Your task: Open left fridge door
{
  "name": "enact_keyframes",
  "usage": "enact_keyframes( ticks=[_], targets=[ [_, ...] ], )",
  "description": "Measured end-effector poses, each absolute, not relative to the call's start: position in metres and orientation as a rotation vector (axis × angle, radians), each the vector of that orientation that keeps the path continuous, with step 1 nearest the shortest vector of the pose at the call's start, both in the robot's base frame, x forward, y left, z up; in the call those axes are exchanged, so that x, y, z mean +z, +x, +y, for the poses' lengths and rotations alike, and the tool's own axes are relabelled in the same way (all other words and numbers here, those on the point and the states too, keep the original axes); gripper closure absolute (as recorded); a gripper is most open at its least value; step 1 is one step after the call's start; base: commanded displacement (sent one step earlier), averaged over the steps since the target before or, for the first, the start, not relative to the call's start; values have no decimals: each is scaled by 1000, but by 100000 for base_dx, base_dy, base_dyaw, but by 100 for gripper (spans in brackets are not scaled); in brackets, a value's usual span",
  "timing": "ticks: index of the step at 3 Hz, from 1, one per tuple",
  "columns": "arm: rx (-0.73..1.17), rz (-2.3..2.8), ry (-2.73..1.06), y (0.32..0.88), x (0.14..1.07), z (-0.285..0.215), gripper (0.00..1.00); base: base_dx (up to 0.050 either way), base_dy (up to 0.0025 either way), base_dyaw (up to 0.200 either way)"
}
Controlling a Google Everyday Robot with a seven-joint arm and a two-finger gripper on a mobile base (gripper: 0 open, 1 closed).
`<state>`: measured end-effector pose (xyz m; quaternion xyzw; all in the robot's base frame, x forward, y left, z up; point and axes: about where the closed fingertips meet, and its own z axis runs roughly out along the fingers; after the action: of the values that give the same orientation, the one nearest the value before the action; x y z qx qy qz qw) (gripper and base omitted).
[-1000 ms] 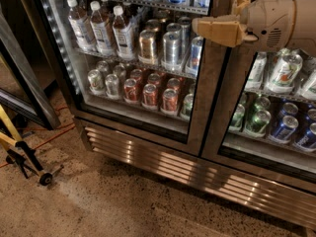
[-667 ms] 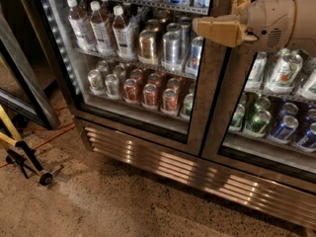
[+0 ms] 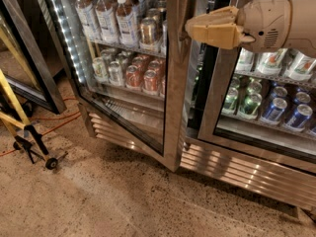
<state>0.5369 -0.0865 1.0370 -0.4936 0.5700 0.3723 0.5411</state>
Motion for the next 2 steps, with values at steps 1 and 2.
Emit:
enact_keyframes(
  ticks=[1, 2],
  targets=[
    [885, 1354, -1173, 537, 1037, -86, 100, -5001, 0, 0],
    [885, 1354, -1174, 537, 1037, -86, 100, -10, 13, -19941]
  ],
)
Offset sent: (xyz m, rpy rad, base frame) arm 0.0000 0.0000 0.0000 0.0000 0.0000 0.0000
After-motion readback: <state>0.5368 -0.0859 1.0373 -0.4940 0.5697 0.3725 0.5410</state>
